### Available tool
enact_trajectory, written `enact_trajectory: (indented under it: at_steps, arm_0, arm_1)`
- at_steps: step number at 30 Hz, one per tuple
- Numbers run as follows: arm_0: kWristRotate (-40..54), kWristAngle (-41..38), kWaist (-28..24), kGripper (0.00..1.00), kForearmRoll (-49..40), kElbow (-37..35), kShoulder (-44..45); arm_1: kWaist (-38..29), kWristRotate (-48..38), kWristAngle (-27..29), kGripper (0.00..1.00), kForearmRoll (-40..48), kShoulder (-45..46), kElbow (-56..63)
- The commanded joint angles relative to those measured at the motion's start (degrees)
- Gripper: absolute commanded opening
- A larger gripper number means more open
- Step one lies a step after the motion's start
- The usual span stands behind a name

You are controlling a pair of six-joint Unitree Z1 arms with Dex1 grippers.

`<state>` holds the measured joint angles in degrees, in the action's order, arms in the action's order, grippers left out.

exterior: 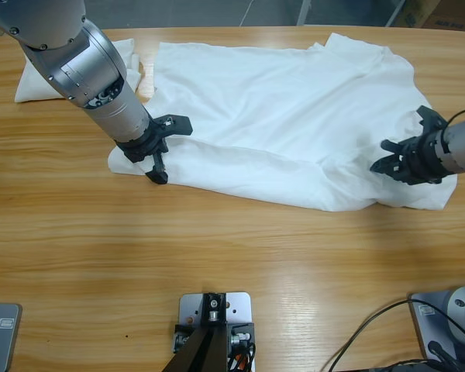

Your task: Fold clothes

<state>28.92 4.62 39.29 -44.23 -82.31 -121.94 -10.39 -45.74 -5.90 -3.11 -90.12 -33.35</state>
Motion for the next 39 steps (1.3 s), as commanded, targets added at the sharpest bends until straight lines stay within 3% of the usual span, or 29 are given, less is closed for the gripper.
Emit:
enact_trajectory:
  at_steps: [1,5,14,21,22,23,24,26,27,28,31,33,34,36,37,39]
  arm_0:
    - [-0.64,-0.58,0.40,0.945,0.87,2.59,-2.26]
    - [-0.71,-0.65,0.42,0.945,0.87,2.59,-2.28]
    - [-0.79,-1.28,0.79,0.945,0.82,3.03,-1.77]
    - [-0.79,-2.32,0.96,0.945,0.82,3.21,-1.54]
    - [-0.79,-2.67,0.96,0.945,0.85,3.21,-1.59]
    - [-0.79,-2.83,1.02,0.945,0.87,3.21,-1.63]
    - [-0.81,-2.87,1.12,0.945,0.87,3.21,-1.59]
    - [-0.97,-2.87,1.14,0.945,0.82,3.10,-0.93]
    - [-1.01,-2.88,1.14,0.945,0.82,3.05,-0.10]
    - [-1.08,-3.13,1.14,0.945,0.82,3.12,0.97]
    - [-2.15,-4.43,0.86,0.941,0.87,3.63,3.27]
    - [-2.66,-7.21,0.19,0.941,1.15,3.63,3.33]
    - [-3.03,-7.79,0.07,0.941,1.29,3.56,3.13]
    - [-3.40,-7.91,0.00,0.942,1.38,3.47,2.75]
    - [-3.48,-7.95,0.00,0.941,1.36,3.40,2.64]
    - [-3.71,-7.96,0.00,0.944,1.34,3.47,2.43]
  arm_1:
    - [-0.51,7.46,-0.51,0.000,3.68,2.61,1.44]
    - [-0.78,13.13,-0.88,0.000,10.07,4.09,2.48]
    - [-0.78,19.57,-4.71,0.000,29.38,-10.18,1.48]
    - [-0.34,20.96,-2.76,0.000,29.76,-15.33,-2.76]
    - [-0.35,20.60,-1.27,0.114,29.50,-15.17,-2.65]
    - [-0.55,20.74,1.10,0.364,29.39,-14.47,-1.95]
    - [-0.67,20.48,3.02,0.509,28.80,-12.38,-0.74]
    - [-0.78,17.69,3.99,0.846,19.23,-2.47,0.09]
    - [-0.99,16.60,4.44,0.942,13.01,3.55,0.04]
    - [-1.90,14.98,6.18,0.959,7.32,9.36,0.04]
    - [-5.96,4.43,11.77,0.956,-8.49,21.09,0.18]
    - [-8.49,-0.28,14.06,0.942,-14.60,23.73,0.67]
    - [-9.60,-2.25,15.01,0.876,-16.68,24.24,0.92]
    - [-10.18,-5.27,15.75,0.588,-19.53,23.60,1.39]
    - [-10.18,-5.99,16.20,0.503,-20.37,22.41,1.46]
    - [-10.18,-7.08,15.55,0.492,-20.49,18.43,1.44]
